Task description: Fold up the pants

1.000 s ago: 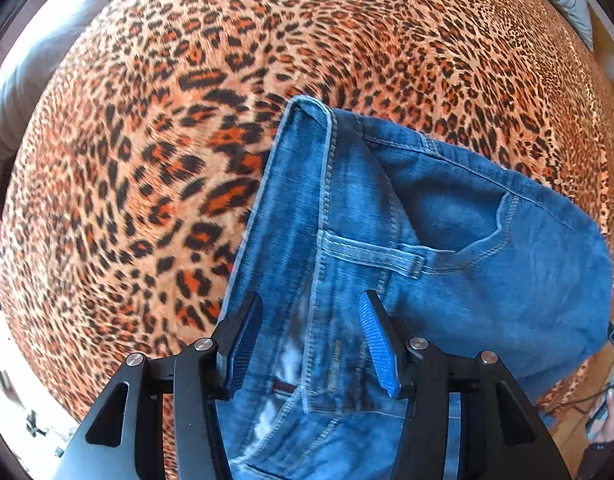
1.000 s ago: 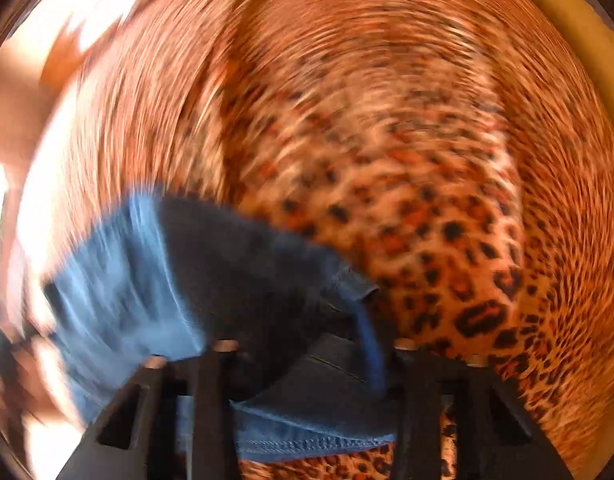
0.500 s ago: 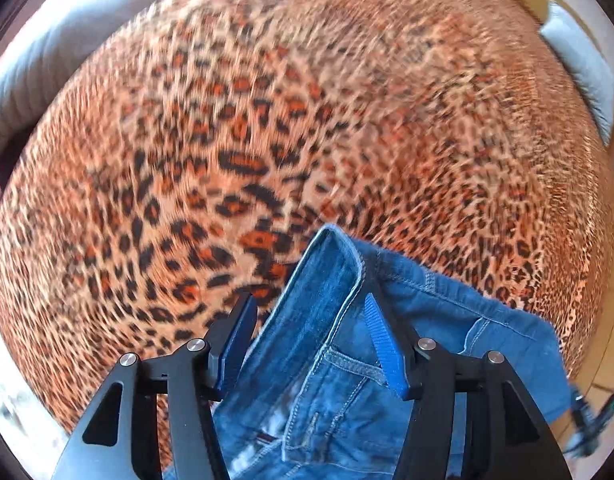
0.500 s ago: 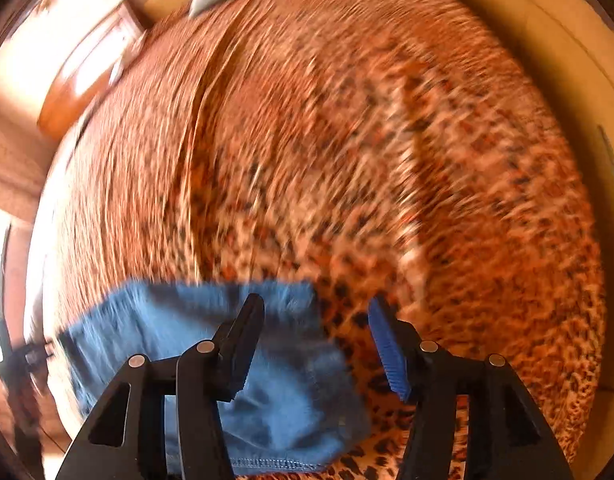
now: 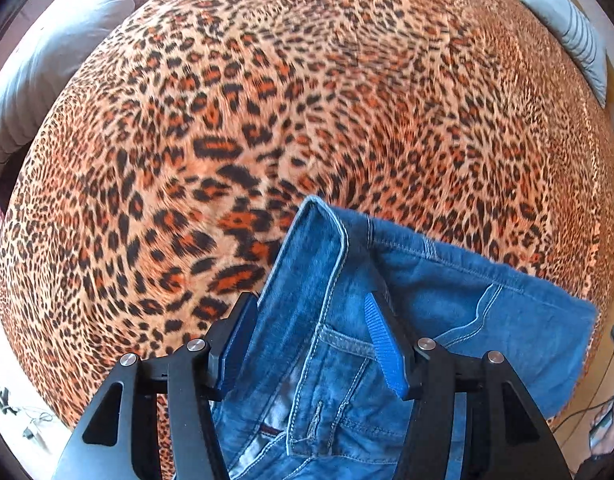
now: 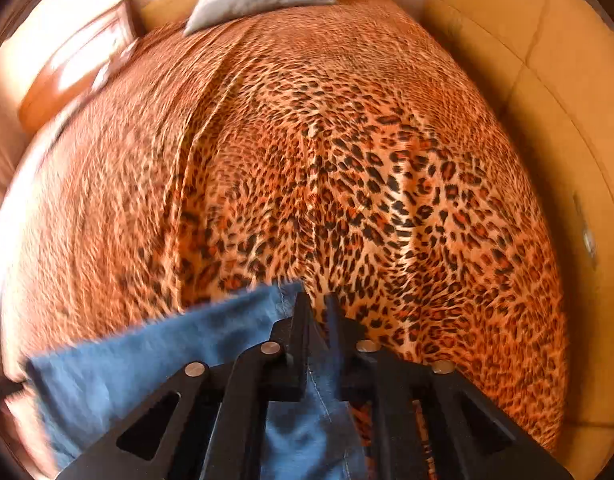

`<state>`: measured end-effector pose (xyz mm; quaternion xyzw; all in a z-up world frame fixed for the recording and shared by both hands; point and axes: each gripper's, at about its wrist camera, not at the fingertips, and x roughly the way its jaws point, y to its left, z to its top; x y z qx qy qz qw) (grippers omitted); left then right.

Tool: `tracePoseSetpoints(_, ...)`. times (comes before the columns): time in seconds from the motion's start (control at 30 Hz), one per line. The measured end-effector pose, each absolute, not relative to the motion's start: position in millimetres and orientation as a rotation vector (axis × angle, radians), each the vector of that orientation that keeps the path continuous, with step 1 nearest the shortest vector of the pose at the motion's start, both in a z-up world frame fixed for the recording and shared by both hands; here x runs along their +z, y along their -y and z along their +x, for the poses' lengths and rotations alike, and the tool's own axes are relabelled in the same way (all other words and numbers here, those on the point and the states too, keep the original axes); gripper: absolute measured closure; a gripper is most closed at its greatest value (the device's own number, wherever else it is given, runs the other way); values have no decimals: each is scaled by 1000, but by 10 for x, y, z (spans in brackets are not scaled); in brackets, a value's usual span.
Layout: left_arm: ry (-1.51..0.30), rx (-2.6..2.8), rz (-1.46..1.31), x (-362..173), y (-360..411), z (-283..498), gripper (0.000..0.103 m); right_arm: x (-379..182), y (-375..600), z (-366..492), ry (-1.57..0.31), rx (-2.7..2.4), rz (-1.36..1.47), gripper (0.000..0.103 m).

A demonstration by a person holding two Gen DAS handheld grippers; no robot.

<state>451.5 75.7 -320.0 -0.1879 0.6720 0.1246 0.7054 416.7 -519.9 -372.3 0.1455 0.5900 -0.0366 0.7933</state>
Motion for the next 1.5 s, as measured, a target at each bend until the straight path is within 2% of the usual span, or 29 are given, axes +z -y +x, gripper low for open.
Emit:
tracePoseSetpoints(0.03, -1486, 274, -440, -3200, -787, 4532, 47, -3753, 5212, 4174, -1278, -89, 335, 88)
tracePoseSetpoints(0.17, -1483, 272, -580, -3276, -986, 4573, 40, -3929, 5160, 4032, -1296, -21, 382, 53)
tracePoseSetpoints(0.33, -1526, 275, -689, -3502, -1031, 4674, 41, -4091, 5219, 3862, -1375, 1, 370, 51)
tracePoseSetpoints(0.4, -1529, 286, -673, -3560, -1007, 4753, 40, -4127, 5206, 3890, -1365, -2, 398, 45)
tracePoseSetpoints(0.43, -1526, 294, -671, -3594, -999, 4797, 39, -4162, 5194, 3920, -1356, -9, 410, 41)
tracePoseSetpoints(0.47, -1523, 298, -679, -3641, -979, 4843, 36, -4178, 5185, 3942, -1349, -17, 424, 32)
tracePoseSetpoints(0.5, -1523, 300, -698, -3677, -944, 4885, 28, -4237, 5176, 3998, -1347, -15, 441, 29)
tracePoseSetpoints(0.53, -1534, 303, -718, -3724, -920, 4913, 25, -4259, 5157, 4021, -1347, -8, 453, 29)
tracePoseSetpoints(0.57, -1549, 309, -731, -3662, -895, 4913, 26, -4272, 5144, 4065, -1354, 2, 460, 29)
tracePoseSetpoints(0.63, -1582, 325, -713, -3797, -804, 4979, 35, -4329, 5020, 4149, -1382, -3, 397, 27)
tracePoseSetpoints(0.67, -1577, 349, -671, -3771, -763, 4984, 38, -4322, 4928, 4175, -1382, -2, 325, 31)
tracePoseSetpoints(0.73, -1549, 351, -562, -3705, -638, 5062, 87, -4316, 4721, 4205, -1392, -3, 169, 53)
tracePoseSetpoints(0.77, -1545, 333, -508, -3674, -573, 5098, 94, -4292, 4675, 4204, -1384, 15, 155, 82)
tracePoseSetpoints(0.8, -1534, 312, -471, -3627, -514, 5110, 94, -4252, 4654, 4197, -1373, 32, 177, 96)
tracePoseSetpoints(1.0, -1370, 247, -210, -3204, -189, 4984, 95, -3882, 4606, 4041, -1251, 37, 215, 97)
tracePoseSetpoints(1.23, -1203, 239, -152, -2739, 11, 4695, 95, -3422, 4698, 3757, -1133, 37, 268, 97)
tracePoseSetpoints(1.5, -1011, 158, -66, -1950, 47, 3600, 95, -2767, 4825, 3008, -980, 67, 365, 97)
